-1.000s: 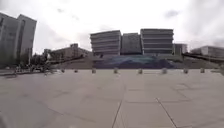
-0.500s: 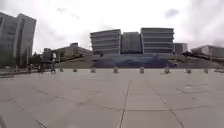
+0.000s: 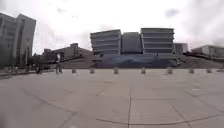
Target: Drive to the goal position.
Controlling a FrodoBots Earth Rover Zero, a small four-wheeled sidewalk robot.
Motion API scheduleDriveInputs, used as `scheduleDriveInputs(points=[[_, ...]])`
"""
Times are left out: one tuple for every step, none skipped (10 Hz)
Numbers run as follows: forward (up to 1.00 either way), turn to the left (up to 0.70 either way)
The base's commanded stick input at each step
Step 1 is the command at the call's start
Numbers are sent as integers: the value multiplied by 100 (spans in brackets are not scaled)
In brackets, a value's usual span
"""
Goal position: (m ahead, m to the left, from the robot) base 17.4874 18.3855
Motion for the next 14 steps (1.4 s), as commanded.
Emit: scheduleDriveInputs(points=[[70, 2], [70, 2], [70, 2], [70, 2], [70, 2], [70, 2], [70, 2], [70, 2], [70, 2], [70, 2], [70, 2], [70, 2], [70, 2], [70, 2]])
